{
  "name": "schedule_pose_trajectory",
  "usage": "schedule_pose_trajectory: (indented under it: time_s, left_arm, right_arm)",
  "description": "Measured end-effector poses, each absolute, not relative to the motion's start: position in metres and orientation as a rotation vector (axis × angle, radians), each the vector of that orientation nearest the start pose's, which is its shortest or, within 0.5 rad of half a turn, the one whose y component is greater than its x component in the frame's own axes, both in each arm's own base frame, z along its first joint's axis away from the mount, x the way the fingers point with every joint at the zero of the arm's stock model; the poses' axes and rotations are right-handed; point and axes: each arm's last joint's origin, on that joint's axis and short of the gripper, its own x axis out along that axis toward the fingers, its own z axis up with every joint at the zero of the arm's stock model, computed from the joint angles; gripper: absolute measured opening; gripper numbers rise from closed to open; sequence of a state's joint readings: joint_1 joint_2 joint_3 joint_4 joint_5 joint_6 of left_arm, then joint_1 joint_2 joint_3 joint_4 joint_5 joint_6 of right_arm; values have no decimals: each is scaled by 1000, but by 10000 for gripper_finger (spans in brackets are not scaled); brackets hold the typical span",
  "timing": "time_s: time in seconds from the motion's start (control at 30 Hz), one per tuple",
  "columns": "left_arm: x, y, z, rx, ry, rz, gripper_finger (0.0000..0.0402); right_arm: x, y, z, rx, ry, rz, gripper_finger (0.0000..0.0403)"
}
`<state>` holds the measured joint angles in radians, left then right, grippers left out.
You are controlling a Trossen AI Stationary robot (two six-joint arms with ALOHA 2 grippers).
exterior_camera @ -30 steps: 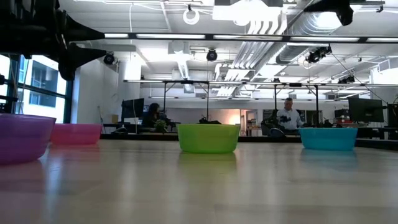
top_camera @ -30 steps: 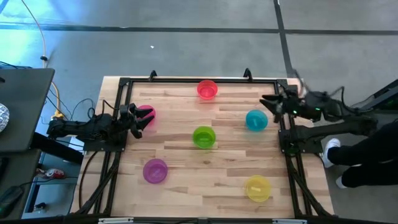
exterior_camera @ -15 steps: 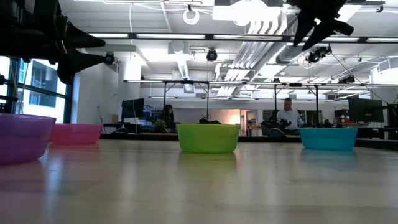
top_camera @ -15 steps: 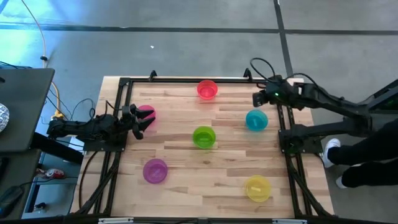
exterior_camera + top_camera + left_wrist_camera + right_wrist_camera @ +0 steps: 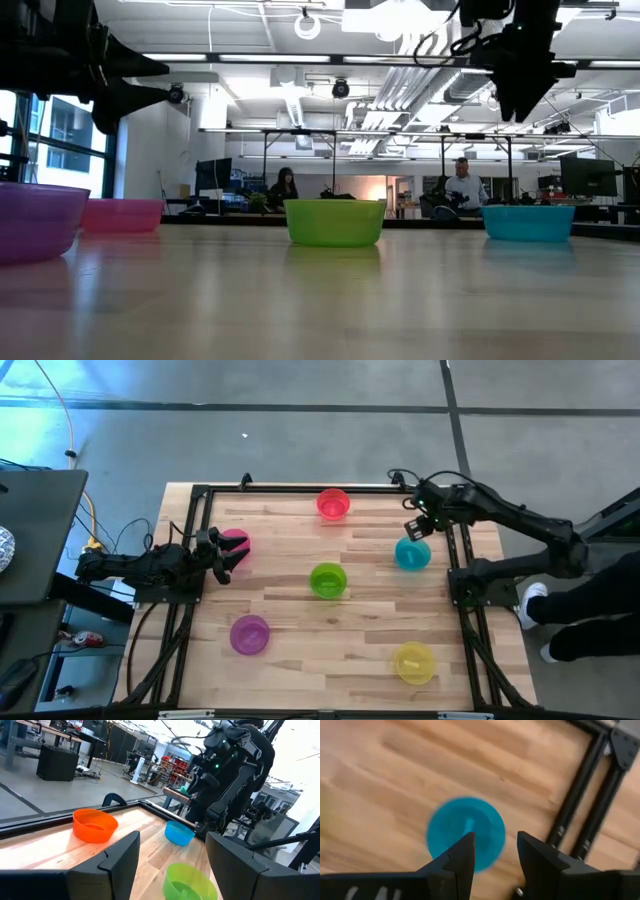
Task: Nest bowls inside each other
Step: Stack the blue bowl on the green bowl
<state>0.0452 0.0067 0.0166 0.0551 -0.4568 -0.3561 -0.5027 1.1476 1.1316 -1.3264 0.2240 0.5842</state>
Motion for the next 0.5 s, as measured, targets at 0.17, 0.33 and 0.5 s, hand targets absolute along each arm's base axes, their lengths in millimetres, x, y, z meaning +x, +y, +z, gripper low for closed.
schedule_pose_trajectory:
  time_s: [0.17, 0.33, 0.5]
  left_arm:
    - [93, 17, 174, -362, -153, 485, 216]
    - [93, 17, 174, -362, -153, 486, 216]
    - [93, 17, 174, -362, -153, 486, 216]
  right_arm:
    - [151, -97, 298, 676, 1297, -1004, 140]
    - [155, -105, 292, 692, 1336, -980, 140]
    - [162, -115, 282, 687, 1395, -963, 140]
